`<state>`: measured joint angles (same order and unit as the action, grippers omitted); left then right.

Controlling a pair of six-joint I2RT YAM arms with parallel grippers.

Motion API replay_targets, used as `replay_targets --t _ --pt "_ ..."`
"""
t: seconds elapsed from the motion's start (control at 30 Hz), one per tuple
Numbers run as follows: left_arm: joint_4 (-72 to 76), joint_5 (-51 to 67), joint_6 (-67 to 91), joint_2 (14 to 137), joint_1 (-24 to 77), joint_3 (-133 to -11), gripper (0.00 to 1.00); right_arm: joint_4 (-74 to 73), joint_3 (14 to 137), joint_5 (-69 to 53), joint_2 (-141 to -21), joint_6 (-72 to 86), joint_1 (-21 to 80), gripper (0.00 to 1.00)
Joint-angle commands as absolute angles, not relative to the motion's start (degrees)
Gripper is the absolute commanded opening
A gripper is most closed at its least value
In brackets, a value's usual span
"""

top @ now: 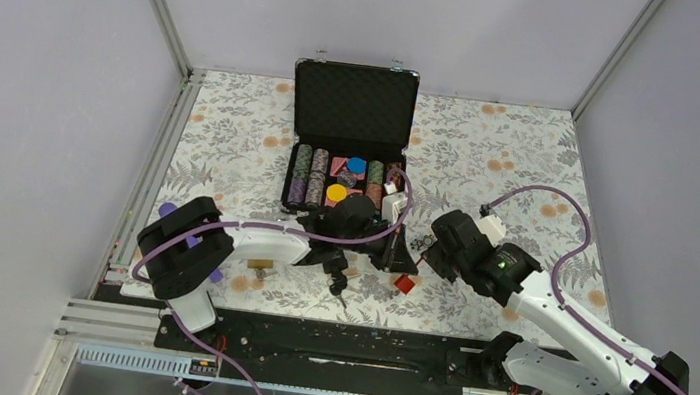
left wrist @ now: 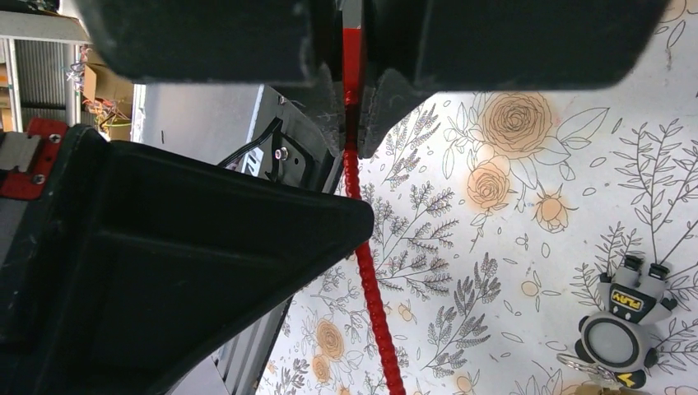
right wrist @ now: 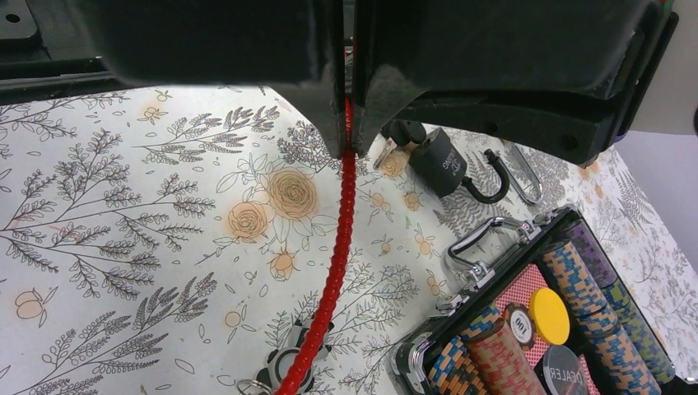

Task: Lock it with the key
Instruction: Lock the lock.

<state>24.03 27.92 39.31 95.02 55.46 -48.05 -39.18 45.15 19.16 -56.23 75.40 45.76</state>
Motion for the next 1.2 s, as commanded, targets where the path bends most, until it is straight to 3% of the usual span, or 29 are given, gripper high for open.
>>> replay_targets --t 0.0,0.07,0.1,0.2,0.27,0.3,0.57,0.7,0.9,1.03,1.17 --pt "27.8 27.1 38.7 95.6 55.7 -50.4 0.00 -37.7 46.8 18.8 -54.8 76.9 46.2 0.00" --pt "27.7 27.2 38.1 95.0 55.8 -50.3 0.00 -37.6 46.8 19.0 -54.7 76.6 46.2 0.01" --pt "26.7 26.4 37.4 94.2 55.7 -50.3 0.00 -37.6 46.8 19.1 -54.6 76.2 46.2 0.10" --pt "20.4 23.0 33.0 90.9 55.2 -51.0 0.00 -37.1 46.4 20.2 -53.8 73.1 46.2 0.61" --pt "14.8 21.5 29.4 88.2 54.4 -52.0 0.00 -36.8 46.5 21.5 -52.6 67.6 46.2 0.82" --pt "11.7 20.8 27.7 86.8 53.8 -52.6 0.00 -36.2 46.5 22.1 -51.9 64.1 46.0 0.86" --pt "-13.3 22.4 12.6 72.4 46.8 -56.4 0.00 -24.2 48.0 16.0 -43.3 24.5 42.1 0.93" --pt "-25.7 27.2 2.5 68.2 41.7 -65.4 0.00 -17.2 51.4 1.2 -44.2 9.8 40.5 0.95" --pt "-41.0 29.0 -8.5 68.2 38.8 -75.4 0.00 -17.3 61.5 -4.5 -50.1 -1.2 40.5 0.94" --pt "-44.7 31.8 -11.6 66.6 37.2 -77.6 0.00 -20.7 66.1 3.0 -53.6 -4.9 40.5 0.97" --pt "-48.4 31.7 -14.1 66.2 36.3 -80.3 0.00 -21.2 66.1 0.8 -53.4 -10.6 40.4 1.00"
